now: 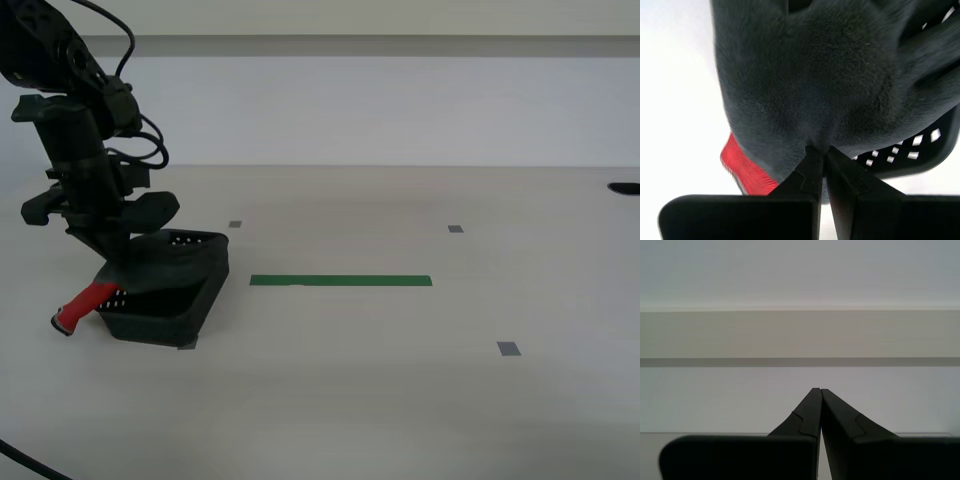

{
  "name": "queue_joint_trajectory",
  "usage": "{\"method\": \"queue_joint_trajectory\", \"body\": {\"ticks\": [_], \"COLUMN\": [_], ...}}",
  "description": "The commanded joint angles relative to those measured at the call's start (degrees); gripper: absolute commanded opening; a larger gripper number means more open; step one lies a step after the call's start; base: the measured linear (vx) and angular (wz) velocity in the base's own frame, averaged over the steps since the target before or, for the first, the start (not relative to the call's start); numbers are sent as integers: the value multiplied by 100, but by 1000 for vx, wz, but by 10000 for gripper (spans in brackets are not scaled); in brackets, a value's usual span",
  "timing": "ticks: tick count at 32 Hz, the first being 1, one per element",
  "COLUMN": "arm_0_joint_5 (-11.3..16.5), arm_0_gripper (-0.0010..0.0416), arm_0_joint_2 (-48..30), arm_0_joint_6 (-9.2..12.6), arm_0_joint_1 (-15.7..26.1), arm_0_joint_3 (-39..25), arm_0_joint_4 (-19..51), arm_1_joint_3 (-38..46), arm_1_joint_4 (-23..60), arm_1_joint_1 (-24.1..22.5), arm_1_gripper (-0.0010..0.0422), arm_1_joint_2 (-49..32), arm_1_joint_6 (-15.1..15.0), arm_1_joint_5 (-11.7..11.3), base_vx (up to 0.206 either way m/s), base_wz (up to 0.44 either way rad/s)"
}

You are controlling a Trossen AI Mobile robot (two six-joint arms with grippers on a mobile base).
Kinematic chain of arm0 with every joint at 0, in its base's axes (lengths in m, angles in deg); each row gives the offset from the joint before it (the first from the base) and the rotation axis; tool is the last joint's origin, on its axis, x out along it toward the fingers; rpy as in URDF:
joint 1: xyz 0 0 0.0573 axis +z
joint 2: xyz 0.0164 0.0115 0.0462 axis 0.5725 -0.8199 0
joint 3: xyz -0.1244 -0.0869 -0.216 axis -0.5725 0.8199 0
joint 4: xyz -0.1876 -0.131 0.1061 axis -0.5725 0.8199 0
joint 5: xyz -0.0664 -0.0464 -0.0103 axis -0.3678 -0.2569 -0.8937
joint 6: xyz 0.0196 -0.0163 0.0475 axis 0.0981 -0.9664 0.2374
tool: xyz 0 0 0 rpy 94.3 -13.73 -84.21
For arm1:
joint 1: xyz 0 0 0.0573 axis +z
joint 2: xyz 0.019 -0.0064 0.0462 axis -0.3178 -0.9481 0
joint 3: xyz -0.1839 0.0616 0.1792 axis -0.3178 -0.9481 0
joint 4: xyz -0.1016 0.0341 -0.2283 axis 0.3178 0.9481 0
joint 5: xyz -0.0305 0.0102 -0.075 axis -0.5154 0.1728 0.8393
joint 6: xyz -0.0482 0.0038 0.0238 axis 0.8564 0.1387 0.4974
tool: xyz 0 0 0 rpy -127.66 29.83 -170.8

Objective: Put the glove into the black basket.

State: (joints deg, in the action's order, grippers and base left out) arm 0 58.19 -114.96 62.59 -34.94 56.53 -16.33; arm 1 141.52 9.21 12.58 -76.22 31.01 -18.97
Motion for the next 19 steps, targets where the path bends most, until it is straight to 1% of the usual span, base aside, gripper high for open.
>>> {"method": "queue_joint_trajectory", "body": {"ticks": [1,2,3,4,5,7,9,10,11,12,13,15,17,19], "arm_0_joint_5": [15,11,11,11,11,9,11,11,9,9,9,9,9,9], "arm_0_gripper": [1,1,1,0,1,1,0,1,1,0,1,1,1,1], "arm_0_joint_2": [0,0,0,0,0,0,0,0,0,0,0,0,0,0], "arm_0_joint_6": [0,0,0,0,2,0,0,0,0,0,0,0,2,0], "arm_0_joint_1": [7,7,7,7,7,7,7,7,7,7,7,7,7,7], "arm_0_joint_3": [-7,-7,-7,-7,-7,-7,-7,-7,-7,-7,-7,-7,-7,-7], "arm_0_joint_4": [35,48,39,52,48,48,48,50,50,52,50,39,50,50], "arm_1_joint_3": [-15,-15,-15,-15,7,52,85,133,232,326,341,387,380,380], "arm_1_joint_4": [44,55,109,190,358,514,546,649,776,887,920,970,962,960], "arm_1_joint_1": [4,4,2,2,4,2,2,2,2,-2,-2,-4,-4,-4], "arm_1_gripper": [35,45,75,112,155,202,215,223,224,215,211,188,166,152], "arm_1_joint_2": [-26,-26,-26,-26,9,184,313,568,841,1255,1388,1947,2358,2568], "arm_1_joint_6": [17,20,39,118,114,138,175,234,256,323,343,391,391,393], "arm_1_joint_5": [9,9,9,9,9,9,9,9,9,11,11,13,11,11], "base_vx": [0,0,0,0,0,0,0,0,0,0,0,0,0,0], "base_wz": [0,0,0,0,0,0,0,0,0,0,0,0,0,0]}}
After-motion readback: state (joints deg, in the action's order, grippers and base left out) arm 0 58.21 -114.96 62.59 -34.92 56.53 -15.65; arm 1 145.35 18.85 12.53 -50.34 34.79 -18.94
